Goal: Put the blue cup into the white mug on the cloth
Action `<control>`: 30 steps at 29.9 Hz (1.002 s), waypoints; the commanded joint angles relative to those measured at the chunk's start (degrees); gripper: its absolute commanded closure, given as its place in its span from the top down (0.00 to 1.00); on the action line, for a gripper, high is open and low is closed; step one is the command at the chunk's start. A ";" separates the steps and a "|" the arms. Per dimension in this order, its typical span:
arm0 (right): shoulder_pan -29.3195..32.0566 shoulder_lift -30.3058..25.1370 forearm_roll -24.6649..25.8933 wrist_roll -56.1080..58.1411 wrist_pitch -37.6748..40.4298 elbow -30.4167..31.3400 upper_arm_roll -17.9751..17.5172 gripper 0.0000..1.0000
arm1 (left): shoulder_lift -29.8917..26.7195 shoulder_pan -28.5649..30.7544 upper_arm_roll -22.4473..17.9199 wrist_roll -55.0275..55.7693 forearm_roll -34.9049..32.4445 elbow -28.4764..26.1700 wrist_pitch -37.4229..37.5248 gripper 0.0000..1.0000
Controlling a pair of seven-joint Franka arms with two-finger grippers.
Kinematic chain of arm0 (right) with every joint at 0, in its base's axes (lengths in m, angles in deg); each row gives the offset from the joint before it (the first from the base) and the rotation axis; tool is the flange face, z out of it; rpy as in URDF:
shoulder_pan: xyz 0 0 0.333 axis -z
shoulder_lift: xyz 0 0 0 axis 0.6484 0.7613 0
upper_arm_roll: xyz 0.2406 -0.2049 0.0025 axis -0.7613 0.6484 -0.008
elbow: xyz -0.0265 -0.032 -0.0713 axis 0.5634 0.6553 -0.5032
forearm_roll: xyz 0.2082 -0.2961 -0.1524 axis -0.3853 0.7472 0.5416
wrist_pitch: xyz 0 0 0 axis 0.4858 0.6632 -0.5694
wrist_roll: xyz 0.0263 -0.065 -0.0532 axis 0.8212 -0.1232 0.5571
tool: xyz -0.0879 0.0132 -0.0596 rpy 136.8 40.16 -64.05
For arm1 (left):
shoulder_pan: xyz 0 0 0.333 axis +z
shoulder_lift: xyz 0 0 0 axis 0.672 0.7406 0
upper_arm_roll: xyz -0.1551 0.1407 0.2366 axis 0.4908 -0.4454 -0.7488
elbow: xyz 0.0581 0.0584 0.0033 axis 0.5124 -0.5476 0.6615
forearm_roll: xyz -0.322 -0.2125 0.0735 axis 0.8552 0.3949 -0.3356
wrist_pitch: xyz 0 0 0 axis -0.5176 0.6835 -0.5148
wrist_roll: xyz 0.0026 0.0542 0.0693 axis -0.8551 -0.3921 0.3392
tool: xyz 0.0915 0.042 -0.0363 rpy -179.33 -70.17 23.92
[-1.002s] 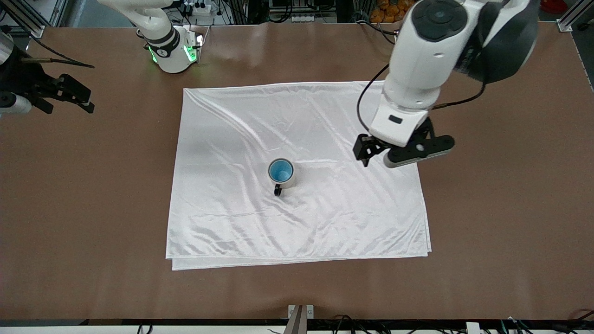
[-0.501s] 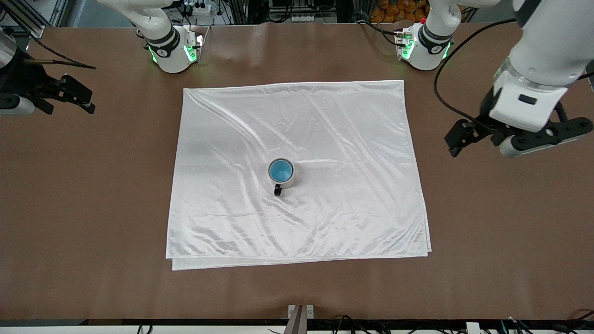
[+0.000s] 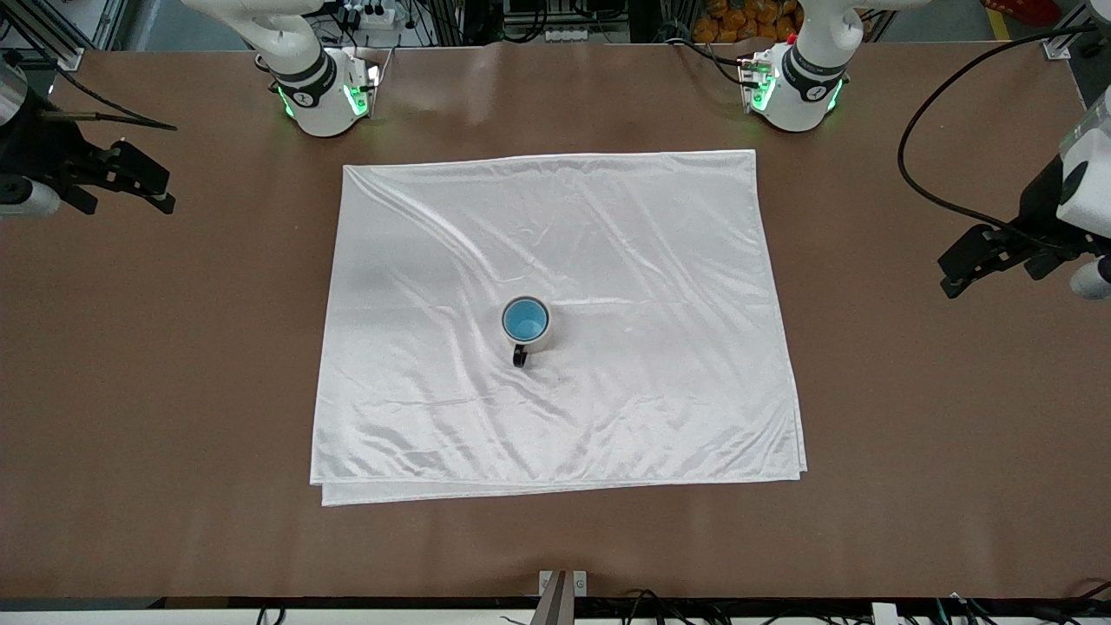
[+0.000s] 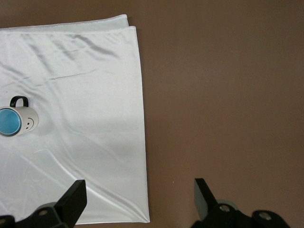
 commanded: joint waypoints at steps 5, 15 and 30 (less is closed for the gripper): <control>-0.57 -0.17 0.79 -0.61 0.09 -0.63 0.20 1.00 | -2.52 4.59 0.17 -6.96 5.00 -1.41 0.24 1.00; -0.22 -0.08 0.79 -0.44 0.18 -0.55 0.20 1.00 | -2.26 4.59 0.00 -6.87 4.47 -1.59 0.24 1.00; 0.40 -0.08 0.70 -0.44 0.44 -0.11 0.20 1.00 | -3.49 7.05 0.17 -8.19 4.47 -2.73 2.53 1.00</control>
